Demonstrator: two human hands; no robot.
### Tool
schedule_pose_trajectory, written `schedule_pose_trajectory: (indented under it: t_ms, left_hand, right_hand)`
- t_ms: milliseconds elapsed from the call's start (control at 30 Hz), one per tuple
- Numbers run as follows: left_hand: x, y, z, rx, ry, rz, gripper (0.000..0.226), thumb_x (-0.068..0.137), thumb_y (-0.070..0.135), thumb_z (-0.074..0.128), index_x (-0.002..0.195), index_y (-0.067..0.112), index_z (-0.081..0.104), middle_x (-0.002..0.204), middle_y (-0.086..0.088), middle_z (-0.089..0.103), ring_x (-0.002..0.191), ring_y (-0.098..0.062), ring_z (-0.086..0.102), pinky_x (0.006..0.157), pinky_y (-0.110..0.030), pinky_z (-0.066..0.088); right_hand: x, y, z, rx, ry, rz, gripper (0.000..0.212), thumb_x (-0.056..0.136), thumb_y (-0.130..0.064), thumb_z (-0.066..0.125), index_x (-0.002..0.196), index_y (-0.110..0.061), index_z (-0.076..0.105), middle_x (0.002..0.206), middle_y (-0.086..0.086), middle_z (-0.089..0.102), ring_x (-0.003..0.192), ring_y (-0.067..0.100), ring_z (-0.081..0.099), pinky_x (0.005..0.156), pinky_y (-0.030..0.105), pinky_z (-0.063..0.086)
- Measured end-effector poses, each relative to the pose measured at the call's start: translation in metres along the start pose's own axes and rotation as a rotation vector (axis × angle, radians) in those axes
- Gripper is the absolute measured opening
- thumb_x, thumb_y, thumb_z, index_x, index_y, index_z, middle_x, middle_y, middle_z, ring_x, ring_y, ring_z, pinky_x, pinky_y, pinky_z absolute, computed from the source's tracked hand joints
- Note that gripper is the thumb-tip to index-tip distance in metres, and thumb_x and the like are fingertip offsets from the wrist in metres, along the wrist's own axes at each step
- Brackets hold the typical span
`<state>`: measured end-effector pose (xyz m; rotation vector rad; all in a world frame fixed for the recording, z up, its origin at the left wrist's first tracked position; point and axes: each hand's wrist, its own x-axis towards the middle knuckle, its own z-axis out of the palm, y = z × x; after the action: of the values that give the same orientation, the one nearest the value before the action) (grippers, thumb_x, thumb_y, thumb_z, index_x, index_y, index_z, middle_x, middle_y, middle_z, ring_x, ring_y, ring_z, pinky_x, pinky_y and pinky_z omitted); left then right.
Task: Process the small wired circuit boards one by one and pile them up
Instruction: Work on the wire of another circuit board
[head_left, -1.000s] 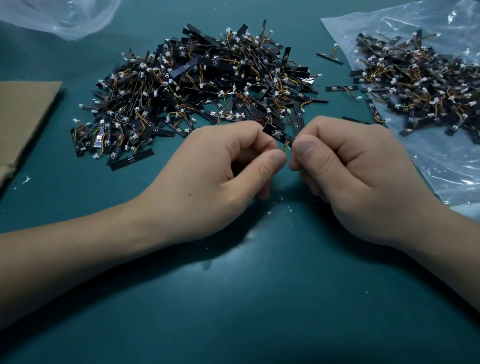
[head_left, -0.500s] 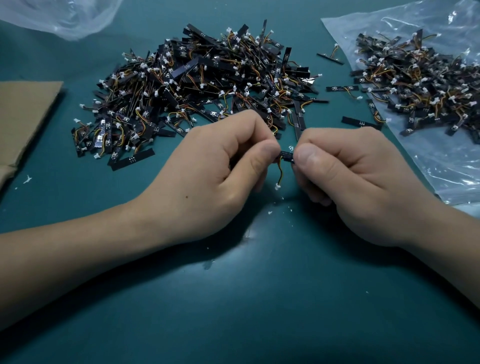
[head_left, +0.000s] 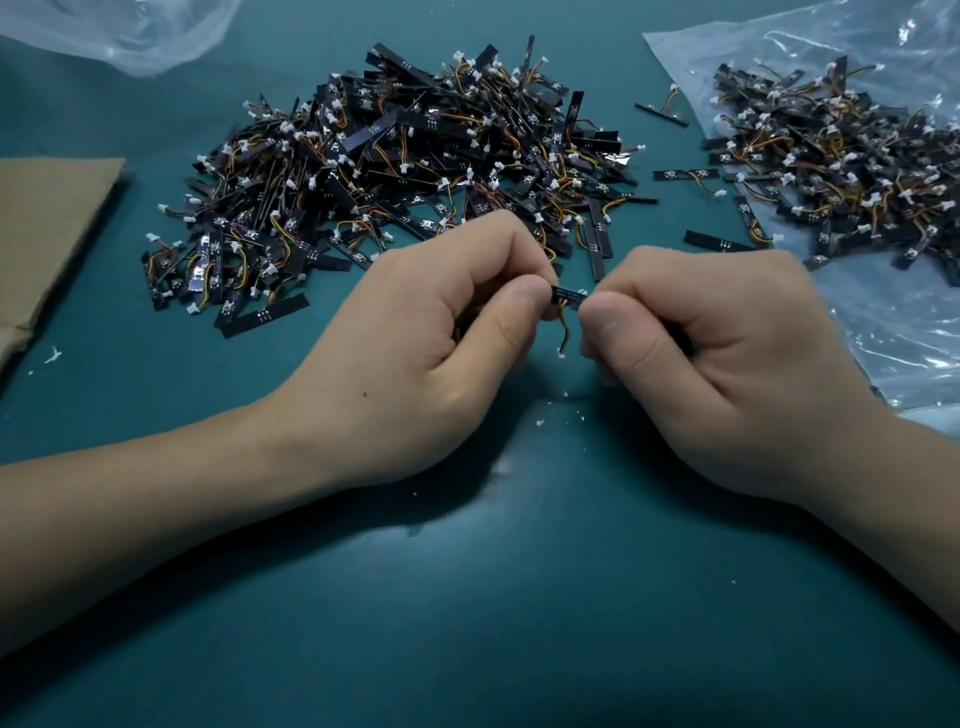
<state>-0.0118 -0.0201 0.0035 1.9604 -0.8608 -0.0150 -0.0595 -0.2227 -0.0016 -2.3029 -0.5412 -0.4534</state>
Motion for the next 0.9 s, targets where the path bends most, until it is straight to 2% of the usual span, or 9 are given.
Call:
schedule_pose_trajectory:
  t_ms: [67, 167, 300, 367, 467, 600, 733, 900]
  left_hand:
    - [-0.0001, 0.0000, -0.0004, -0.034, -0.021, -0.006, 0.015, 0.104, 0.019, 0.047, 0.092, 0.018, 0.056, 0.067, 0.003, 0.060, 0.056, -0.013, 0.052, 0.056, -0.021, 0.039]
    - [-0.0015, 0.0013, -0.0008, -0.056, -0.026, 0.018, 0.016, 0.105, 0.017, 0.048, 0.090, 0.017, 0.056, 0.066, 0.002, 0.060, 0.056, -0.015, 0.052, 0.056, -0.024, 0.040]
    - [-0.0020, 0.0033, -0.0017, -0.053, -0.014, 0.032, 0.017, 0.102, 0.018, 0.050, 0.086, 0.015, 0.055, 0.064, -0.002, 0.058, 0.055, -0.019, 0.052, 0.053, -0.030, 0.041]
    - [0.0004, 0.0027, -0.0014, 0.010, -0.058, 0.003, 0.020, 0.099, 0.019, 0.052, 0.080, 0.018, 0.054, 0.063, -0.003, 0.058, 0.057, -0.019, 0.052, 0.055, -0.032, 0.042]
    - [0.0021, 0.0038, -0.0002, 0.092, -0.128, -0.011, 0.023, 0.098, 0.019, 0.053, 0.075, 0.021, 0.053, 0.062, 0.003, 0.059, 0.060, -0.015, 0.054, 0.058, -0.023, 0.040]
    - [0.0018, 0.0042, -0.0022, 0.003, -0.109, -0.022, 0.024, 0.099, 0.015, 0.052, 0.075, 0.020, 0.052, 0.061, 0.004, 0.059, 0.055, -0.014, 0.052, 0.056, -0.021, 0.039]
    - [0.0027, 0.0033, -0.0026, -0.060, -0.133, -0.053, 0.026, 0.095, 0.012, 0.053, 0.070, 0.017, 0.053, 0.057, 0.006, 0.057, 0.052, -0.012, 0.050, 0.055, -0.023, 0.039]
    - [0.0045, 0.0015, -0.0040, -0.135, -0.172, -0.098, 0.027, 0.094, 0.010, 0.050, 0.066, 0.011, 0.053, 0.054, 0.008, 0.056, 0.050, -0.010, 0.050, 0.055, -0.020, 0.038]
  right_hand:
    - [-0.0022, -0.0007, 0.0018, -0.057, 0.040, -0.041, 0.036, 0.104, -0.025, 0.050, 0.078, -0.008, 0.067, 0.062, 0.004, 0.059, 0.059, 0.018, 0.050, 0.058, 0.029, 0.041]
    - [-0.0028, -0.0008, 0.0019, -0.017, 0.052, 0.006, 0.038, 0.103, -0.026, 0.048, 0.074, -0.009, 0.065, 0.059, 0.007, 0.059, 0.056, 0.024, 0.053, 0.056, 0.037, 0.041]
    - [0.0007, -0.0015, 0.0018, 0.113, 0.002, 0.109, 0.030, 0.103, -0.032, 0.047, 0.077, -0.024, 0.060, 0.060, 0.007, 0.058, 0.055, 0.022, 0.053, 0.055, 0.040, 0.042]
    - [0.0016, -0.0012, 0.0018, 0.139, 0.012, 0.129, 0.027, 0.103, -0.032, 0.049, 0.079, -0.025, 0.058, 0.062, 0.005, 0.058, 0.055, 0.022, 0.053, 0.055, 0.040, 0.043]
    - [0.0012, -0.0024, 0.0010, 0.130, 0.041, 0.117, 0.025, 0.102, -0.029, 0.050, 0.078, -0.025, 0.056, 0.060, 0.001, 0.057, 0.054, 0.022, 0.053, 0.053, 0.040, 0.042]
    - [0.0023, -0.0031, -0.0004, 0.208, -0.019, 0.147, 0.026, 0.101, -0.031, 0.049, 0.078, -0.022, 0.056, 0.059, 0.008, 0.055, 0.054, 0.025, 0.051, 0.054, 0.043, 0.043]
    - [0.0036, -0.0028, -0.0002, 0.204, -0.080, 0.167, 0.029, 0.100, -0.021, 0.052, 0.071, -0.020, 0.055, 0.057, 0.004, 0.053, 0.056, 0.022, 0.050, 0.056, 0.038, 0.043]
    - [0.0046, -0.0039, -0.0002, 0.229, -0.102, 0.186, 0.031, 0.101, -0.022, 0.051, 0.070, -0.020, 0.056, 0.056, -0.002, 0.056, 0.054, 0.020, 0.055, 0.057, 0.026, 0.041]
